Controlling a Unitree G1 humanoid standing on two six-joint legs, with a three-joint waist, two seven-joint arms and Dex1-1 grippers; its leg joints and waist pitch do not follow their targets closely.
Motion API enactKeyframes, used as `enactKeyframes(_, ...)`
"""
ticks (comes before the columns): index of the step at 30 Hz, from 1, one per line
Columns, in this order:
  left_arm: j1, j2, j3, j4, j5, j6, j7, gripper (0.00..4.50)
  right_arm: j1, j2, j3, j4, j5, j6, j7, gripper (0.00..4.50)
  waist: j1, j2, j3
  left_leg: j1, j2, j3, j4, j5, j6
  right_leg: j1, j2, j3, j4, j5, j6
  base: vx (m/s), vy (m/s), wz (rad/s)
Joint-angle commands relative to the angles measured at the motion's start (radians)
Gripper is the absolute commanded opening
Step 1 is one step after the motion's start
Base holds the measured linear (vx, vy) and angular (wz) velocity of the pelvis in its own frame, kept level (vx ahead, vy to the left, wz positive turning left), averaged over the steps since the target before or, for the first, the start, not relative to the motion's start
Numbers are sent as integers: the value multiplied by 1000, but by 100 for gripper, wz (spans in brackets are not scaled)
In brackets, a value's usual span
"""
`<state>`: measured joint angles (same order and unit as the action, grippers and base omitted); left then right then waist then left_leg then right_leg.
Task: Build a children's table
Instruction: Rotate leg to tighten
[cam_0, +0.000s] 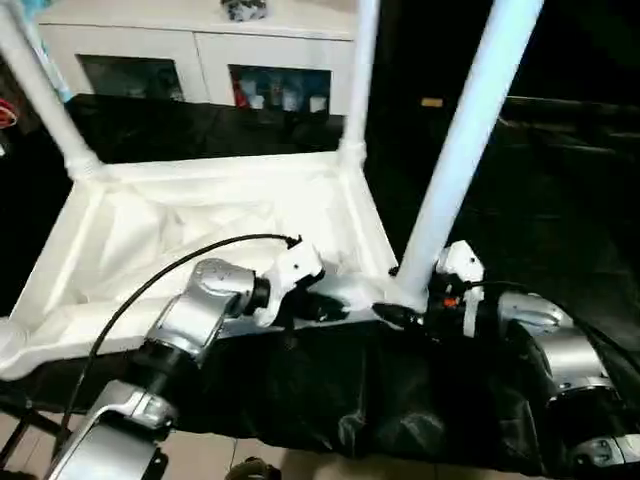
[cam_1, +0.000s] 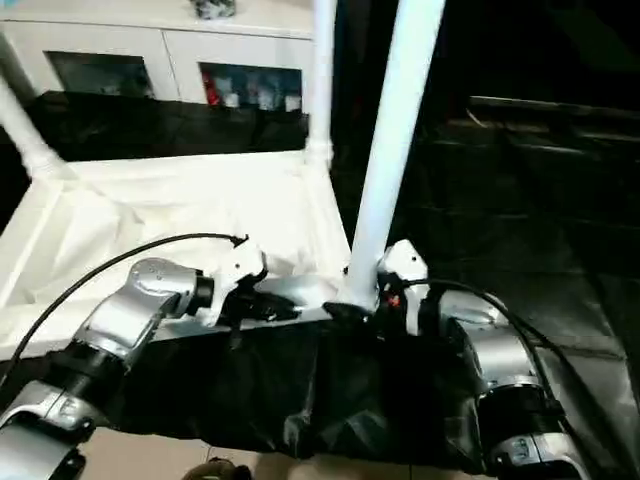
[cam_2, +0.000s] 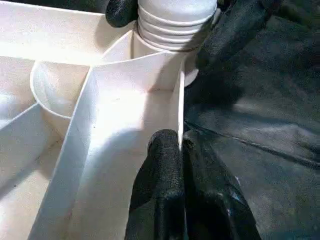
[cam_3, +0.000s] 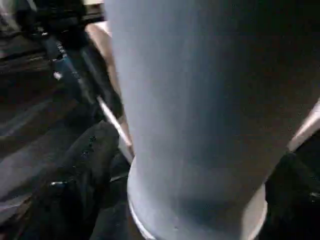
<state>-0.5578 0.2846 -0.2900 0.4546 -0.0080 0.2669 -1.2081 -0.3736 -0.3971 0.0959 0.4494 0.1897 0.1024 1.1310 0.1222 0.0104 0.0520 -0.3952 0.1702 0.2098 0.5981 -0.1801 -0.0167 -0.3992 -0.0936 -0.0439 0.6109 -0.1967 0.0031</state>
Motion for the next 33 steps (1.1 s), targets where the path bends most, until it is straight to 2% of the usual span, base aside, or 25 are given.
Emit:
enactKeyframes(1, -16, -25, 8, -61, -67, -12, -16, 0, 9, 7, 50, -36, 9, 14, 55, 360, -1, -9, -64, 31, 70, -32, -77, -195, 56, 36, -64, 34, -64, -123, -263, 0, 0, 0)
enactKeyframes(9, -3, -13, -2, -83, -69, 3, -41, 0, 29, -10, 75, -66, 3, 28, 84, 294, 6, -11, -64, 31, 70, -33, -77, -191, 50, 36, -66, 35, -65, -133, -254, 0, 0, 0)
enactKeyframes(13, -2, -25, -1, -76, -58, 2, -20, 0, 31, 4, 66, -58, -2, 17, 56, 278, 7, -11, -64, 32, 69, -32, -77, -202, 44, 35, -67, 36, -68, -158, -250, 0, 0, 0)
enactKeyframes(17, -17, -59, 19, -44, -33, 29, 86, 0, 26, 47, 32, -34, 2, -18, -22, 273, 3, -14, -65, 32, 68, -33, -76, -192, 40, 35, -68, 36, -68, -149, -248, 0, 0, 0)
enactKeyframes(19, -32, -88, 37, -14, -18, 41, 164, 0, 2, 80, 13, 14, -30, -10, -142, 272, -1, -14, -64, 30, 66, -33, -76, -184, 40, 35, -67, 37, -68, -150, -247, 0, 0, 0)
enactKeyframes(21, -56, -134, 64, 32, 0, 58, 279, 0, -33, 128, -13, 87, -69, -8, -302, 272, -15, -16, -64, 31, 62, -33, -77, -186, 25, 33, -66, 36, -70, -167, -249, 0, 0, 0)
enactKeyframes(23, -73, -164, 83, 61, 3, 66, 344, 0, -55, 155, -30, 126, -77, -8, -377, 272, -15, -17, -65, 31, 62, -34, -76, -192, 21, 38, -69, 36, -74, -191, -240, 0, 0, 0)
enactKeyframes(28, -121, -236, 107, 135, 20, 48, 495, 0, -113, 239, -63, 206, -100, -17, -566, 272, -19, -16, -69, 28, 58, -32, -72, -149, 39, 39, -64, 36, -69, -121, -239, 0, 0, 0)
enactKeyframes(32, -134, -255, 109, 151, 23, 40, 512, 0, -135, 269, -69, 237, -107, -41, -595, 272, -17, -14, -72, 26, 58, -31, -67, -110, 70, 43, -63, 34, -61, -47, -250, 0, 0, 0)
enactKeyframes(33, -134, -254, 106, 151, 25, 37, 509, 0, -137, 270, -70, 239, -103, -55, -588, 306, -16, -13, -72, 26, 58, -31, -66, -111, 77, 43, -64, 34, -60, -43, -252, 0, 0, 0)
